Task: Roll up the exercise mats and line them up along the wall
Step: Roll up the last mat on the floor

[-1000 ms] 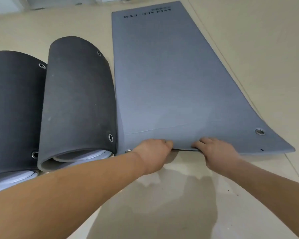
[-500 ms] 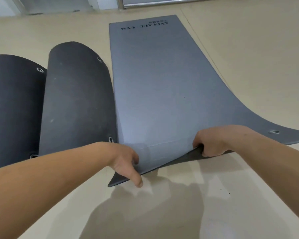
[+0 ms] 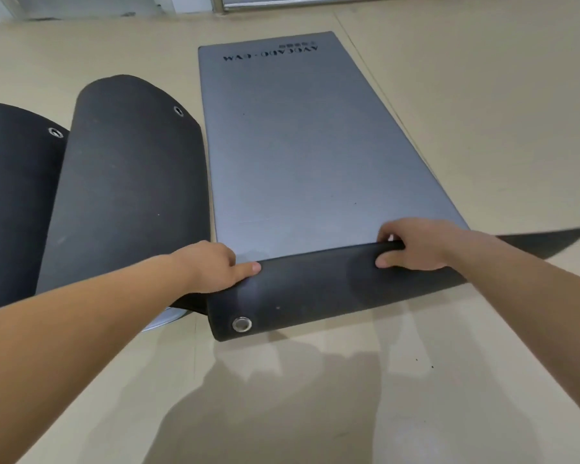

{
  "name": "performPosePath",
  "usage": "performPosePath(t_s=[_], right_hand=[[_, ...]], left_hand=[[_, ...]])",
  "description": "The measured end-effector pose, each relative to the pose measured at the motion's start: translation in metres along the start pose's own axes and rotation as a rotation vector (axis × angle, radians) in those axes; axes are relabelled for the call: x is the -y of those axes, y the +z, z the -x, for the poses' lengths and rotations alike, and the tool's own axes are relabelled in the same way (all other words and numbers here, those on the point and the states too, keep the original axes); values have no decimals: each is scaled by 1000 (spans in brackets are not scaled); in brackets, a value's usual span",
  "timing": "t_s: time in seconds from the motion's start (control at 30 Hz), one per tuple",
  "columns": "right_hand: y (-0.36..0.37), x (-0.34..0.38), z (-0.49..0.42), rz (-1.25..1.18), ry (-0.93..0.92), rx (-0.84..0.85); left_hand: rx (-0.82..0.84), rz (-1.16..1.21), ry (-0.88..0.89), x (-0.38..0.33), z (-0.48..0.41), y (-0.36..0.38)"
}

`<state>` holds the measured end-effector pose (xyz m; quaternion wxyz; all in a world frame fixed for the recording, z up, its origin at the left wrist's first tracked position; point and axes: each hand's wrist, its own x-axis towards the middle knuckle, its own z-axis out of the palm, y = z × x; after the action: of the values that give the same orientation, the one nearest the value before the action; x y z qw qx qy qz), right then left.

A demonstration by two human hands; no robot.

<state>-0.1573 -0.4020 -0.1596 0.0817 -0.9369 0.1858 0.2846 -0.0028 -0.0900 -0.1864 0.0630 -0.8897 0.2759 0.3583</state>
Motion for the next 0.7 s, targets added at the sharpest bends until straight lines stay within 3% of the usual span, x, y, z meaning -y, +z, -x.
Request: performPosePath(t_s=[0.1, 0.17, 0.2, 0.33, 0.43, 0.53, 0.6, 0.7], right_hand=[[2, 23, 0, 317, 34, -473], [17, 42, 8, 452, -67, -682], [27, 51, 14, 448, -112, -703], [71, 67, 28, 473, 20, -254], [83, 53, 13, 482, -35, -244], [68, 47, -10, 444, -119, -263], [53, 46, -24, 411, -182, -238], [34, 42, -45, 349, -233, -172]], left_hand=[[-160, -39, -71, 1, -14, 9], [-171, -31, -112, 1, -19, 8], [-162, -20, -121, 0, -20, 6], [-153, 9, -164, -6, -26, 1], [-269, -89, -170, -12, -23, -1], [-549, -415, 120, -33, -13, 3], [-501, -388, 289, -57, -4, 19], [-320, -339, 185, -86, -11, 52]])
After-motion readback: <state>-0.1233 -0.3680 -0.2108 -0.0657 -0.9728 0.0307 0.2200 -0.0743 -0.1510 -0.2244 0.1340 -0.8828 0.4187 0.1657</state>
